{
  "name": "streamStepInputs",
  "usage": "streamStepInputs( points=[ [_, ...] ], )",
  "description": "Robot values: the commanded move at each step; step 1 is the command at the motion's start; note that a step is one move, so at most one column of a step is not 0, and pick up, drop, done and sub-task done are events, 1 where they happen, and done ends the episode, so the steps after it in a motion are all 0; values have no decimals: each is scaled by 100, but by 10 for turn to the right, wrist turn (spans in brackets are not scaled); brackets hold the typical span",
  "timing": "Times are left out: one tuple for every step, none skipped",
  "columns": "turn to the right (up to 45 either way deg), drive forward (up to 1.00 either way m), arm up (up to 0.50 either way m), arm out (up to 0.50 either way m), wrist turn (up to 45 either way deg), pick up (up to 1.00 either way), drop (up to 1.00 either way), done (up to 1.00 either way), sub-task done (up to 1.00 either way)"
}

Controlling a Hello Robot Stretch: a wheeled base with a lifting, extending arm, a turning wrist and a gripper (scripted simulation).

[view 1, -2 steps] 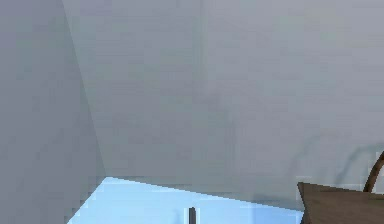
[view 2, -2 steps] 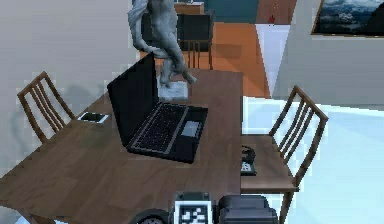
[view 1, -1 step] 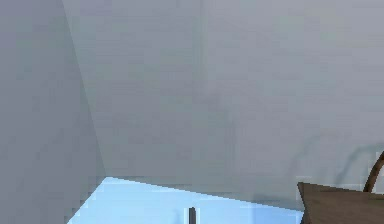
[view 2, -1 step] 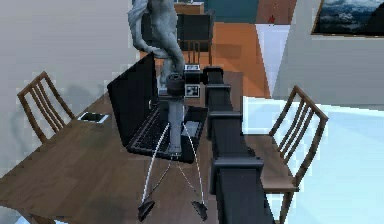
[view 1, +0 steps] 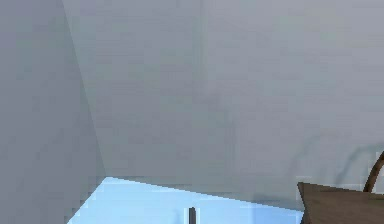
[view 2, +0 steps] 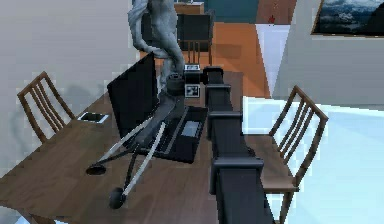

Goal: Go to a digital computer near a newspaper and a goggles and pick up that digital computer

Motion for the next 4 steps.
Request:
streamStepInputs(
  points=[
    [0, 0, 0, 0, 450, 0, 0, 0, 0],
    [0, 0, 0, 0, 450, 0, 0, 0, 0],
    [0, 0, 0, 0, 450, 0, 0, 0, 0],
    [0, 0, 0, 0, 90, 0, 0, 0, 0]
  ],
)
